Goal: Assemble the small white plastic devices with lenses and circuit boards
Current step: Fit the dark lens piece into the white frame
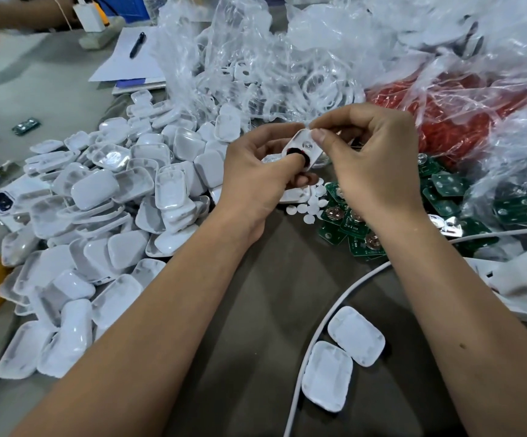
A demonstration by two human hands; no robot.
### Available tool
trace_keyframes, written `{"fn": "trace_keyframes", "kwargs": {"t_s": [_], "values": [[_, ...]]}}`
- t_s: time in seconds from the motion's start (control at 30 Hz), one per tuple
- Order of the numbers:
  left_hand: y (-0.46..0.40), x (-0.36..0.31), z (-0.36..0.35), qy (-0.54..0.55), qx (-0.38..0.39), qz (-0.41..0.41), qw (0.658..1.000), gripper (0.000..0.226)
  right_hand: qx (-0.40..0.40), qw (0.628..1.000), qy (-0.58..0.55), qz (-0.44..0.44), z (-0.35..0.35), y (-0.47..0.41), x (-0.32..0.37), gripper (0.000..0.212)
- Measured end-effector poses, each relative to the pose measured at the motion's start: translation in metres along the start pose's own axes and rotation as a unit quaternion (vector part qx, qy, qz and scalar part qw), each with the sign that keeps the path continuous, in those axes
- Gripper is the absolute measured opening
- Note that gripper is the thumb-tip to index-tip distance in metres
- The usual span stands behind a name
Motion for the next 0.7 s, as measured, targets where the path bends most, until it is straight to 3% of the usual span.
{"fn": "trace_keyframes", "kwargs": {"t_s": [0.17,0.7], "values": [[0.0007,-0.0008,-0.0005,0.001,-0.007,-0.009,1.000,0.033,-0.003,0.999,0.041,0.001,-0.0006,-0.0015,-0.0031,0.010],[0.0032,-0.0050,-0.0007,0.000,-0.001,-0.030,1.000,0.032,0.001,1.000,0.013,-0.020,-0.0024,-0.0007,-0.0039,0.009]]}}
Point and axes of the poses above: each hand's wrist, its own y-axis away from the middle knuckle, its own z-axis out of the back of the hand, x = y × z, the point moved 3 cm from there along -y, towards the middle knuckle, and after that the axes turned 14 degrees about -y, right-handed, at the moved point
